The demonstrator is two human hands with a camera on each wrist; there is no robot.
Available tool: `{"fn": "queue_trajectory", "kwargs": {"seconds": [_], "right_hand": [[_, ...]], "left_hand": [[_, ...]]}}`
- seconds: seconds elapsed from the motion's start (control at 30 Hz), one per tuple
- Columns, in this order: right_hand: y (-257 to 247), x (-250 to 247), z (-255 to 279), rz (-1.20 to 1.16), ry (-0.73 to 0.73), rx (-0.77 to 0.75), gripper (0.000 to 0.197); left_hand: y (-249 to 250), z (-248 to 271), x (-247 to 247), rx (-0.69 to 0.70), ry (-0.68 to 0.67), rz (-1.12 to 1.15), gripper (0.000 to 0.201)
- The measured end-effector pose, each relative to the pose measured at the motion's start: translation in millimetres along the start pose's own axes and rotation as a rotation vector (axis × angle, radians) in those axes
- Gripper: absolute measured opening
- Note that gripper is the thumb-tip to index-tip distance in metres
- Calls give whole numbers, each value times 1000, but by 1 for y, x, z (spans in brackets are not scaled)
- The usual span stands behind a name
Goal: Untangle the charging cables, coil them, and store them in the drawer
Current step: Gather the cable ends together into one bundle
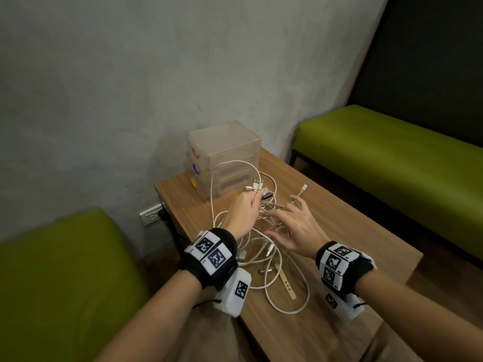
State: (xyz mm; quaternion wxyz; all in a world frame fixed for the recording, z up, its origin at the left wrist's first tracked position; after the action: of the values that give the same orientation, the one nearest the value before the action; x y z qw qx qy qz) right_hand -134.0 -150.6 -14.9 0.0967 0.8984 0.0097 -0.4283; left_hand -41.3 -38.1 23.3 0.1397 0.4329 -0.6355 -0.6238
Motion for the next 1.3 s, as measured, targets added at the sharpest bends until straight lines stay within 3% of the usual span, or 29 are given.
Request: {"fn": "queue_trajectory", "kwargs": {"seconds": [0.43, 0.57, 0.7, 0.8, 0.93, 1.13, 1.3], "right_hand": [[3, -8, -9, -121, 83, 18, 28], [0, -7, -12, -200, -71, 19, 26], [5, 1, -11, -320, -241, 215, 30], [6, 1, -12, -321, -299, 171, 39], [2, -6, -12, -376, -214, 140, 40], [3, -2, -10, -257, -258, 46, 20], [-3, -2, -7, -258, -257, 8, 18]], "left_hand": [[5, -6, -16, 62, 115, -20, 48], [6, -7, -15, 75, 120, -16, 47], [6, -6, -15, 94, 120, -23, 46], [4, -8, -18, 101, 153, -63, 45], [0, -9, -19, 65, 175, -101, 38], [-6, -8, -16, 52, 199, -119, 41], [-18, -9, -16, 12, 212, -131, 42]]}}
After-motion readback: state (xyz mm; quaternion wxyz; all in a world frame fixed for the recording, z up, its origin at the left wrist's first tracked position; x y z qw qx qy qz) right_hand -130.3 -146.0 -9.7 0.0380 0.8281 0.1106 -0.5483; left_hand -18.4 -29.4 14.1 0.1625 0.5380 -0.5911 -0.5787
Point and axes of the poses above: each hand's wrist, its own z-axis away from the middle knuckle, its own x-axis out of the palm, y = z × x, the point moved 3 cm from there along -z, towards the middle knuckle, and after that the axes turned 13 degrees about z, right-handed, at the moved point
